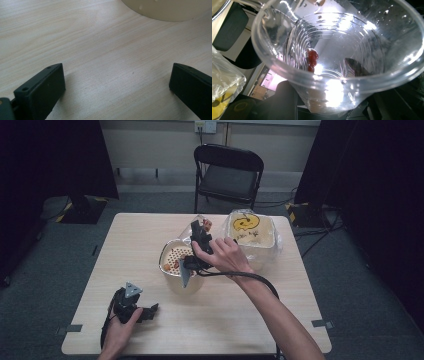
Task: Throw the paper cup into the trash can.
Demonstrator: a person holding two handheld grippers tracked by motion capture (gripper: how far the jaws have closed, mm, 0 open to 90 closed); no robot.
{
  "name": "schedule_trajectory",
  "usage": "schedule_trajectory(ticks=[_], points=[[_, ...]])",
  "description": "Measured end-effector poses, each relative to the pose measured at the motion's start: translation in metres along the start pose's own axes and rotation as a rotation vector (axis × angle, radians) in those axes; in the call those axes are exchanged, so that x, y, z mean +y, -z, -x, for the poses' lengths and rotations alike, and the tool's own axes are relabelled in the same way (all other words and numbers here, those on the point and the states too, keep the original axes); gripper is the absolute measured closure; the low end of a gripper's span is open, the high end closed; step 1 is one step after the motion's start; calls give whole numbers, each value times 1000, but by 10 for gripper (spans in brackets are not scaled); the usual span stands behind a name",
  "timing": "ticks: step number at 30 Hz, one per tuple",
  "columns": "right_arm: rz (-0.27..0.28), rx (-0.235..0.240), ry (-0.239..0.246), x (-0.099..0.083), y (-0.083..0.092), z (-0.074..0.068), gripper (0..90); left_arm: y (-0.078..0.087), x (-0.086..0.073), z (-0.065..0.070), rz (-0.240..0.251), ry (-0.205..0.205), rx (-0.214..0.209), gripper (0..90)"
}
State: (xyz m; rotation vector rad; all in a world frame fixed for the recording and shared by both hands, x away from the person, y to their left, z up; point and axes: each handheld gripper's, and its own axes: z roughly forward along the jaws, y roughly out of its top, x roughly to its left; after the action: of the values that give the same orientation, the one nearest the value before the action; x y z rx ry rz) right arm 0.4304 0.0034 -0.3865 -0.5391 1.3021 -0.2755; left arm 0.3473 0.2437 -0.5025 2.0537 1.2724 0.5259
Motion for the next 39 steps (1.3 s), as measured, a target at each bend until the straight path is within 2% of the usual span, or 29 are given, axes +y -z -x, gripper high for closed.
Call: schedule_trajectory(ticks=[4,5,6,7,8,9,10,11,12,13,14,15,16,18,19,20,24,25,26,27,28,30,32,33,35,37,39], points=[[-16,-12,25,0,-1,1,581,0,0,0,0,0,0,0],[-7,-2,22,0,-1,2,582,0,0,0,0,0,0,0],[-2,6,-10,0,1,2,584,0,0,0,0,0,-1,0],[1,9,-14,1,2,2,586,0,0,0,0,1,-1,0],[9,-1,9,2,2,0,589,0,0,0,0,1,-1,0],[-18,-17,51,1,-1,-5,590,0,0,0,0,0,0,0],[-28,-10,106,1,-4,-7,590,0,0,0,0,1,-1,0],[-15,9,81,0,-3,-6,591,0,0,0,0,1,-1,0],[-20,-11,76,0,-2,-6,592,0,0,0,0,0,0,0],[-16,-21,94,0,0,-5,593,0,0,0,0,3,-2,0],[-4,-10,67,0,1,-3,593,0,0,0,0,1,-1,0],[-8,-21,51,-1,2,-1,594,0,0,0,0,0,-1,0],[-8,-21,51,-1,2,-1,594,0,0,0,0,0,-1,0],[-4,-39,106,0,1,-1,597,0,0,0,0,0,0,0],[9,-64,144,2,2,-2,599,0,0,0,0,0,-1,0],[30,-78,149,3,4,-2,600,0,0,0,0,0,0,0],[31,-137,260,6,8,-5,603,0,0,0,0,1,-1,0],[28,-147,267,5,9,-4,603,0,0,0,0,0,0,0],[31,-120,243,4,9,0,603,0,0,0,0,0,0,0],[16,-127,241,4,8,2,603,0,0,0,0,0,-1,0],[16,-135,256,4,8,2,603,0,0,0,1,2,-1,0],[31,-104,260,3,8,1,603,0,0,0,0,0,-1,0],[8,-103,268,1,4,-1,603,0,0,0,0,0,0,0],[5,-79,248,0,3,-1,603,0,0,0,0,0,0,0],[6,-71,241,-2,3,-3,603,0,0,0,0,0,-1,0],[2,-54,195,-3,1,-4,603,0,0,0,0,0,-1,0],[-10,-29,177,-4,-1,-5,602,0,0,0,0,1,-1,0]])
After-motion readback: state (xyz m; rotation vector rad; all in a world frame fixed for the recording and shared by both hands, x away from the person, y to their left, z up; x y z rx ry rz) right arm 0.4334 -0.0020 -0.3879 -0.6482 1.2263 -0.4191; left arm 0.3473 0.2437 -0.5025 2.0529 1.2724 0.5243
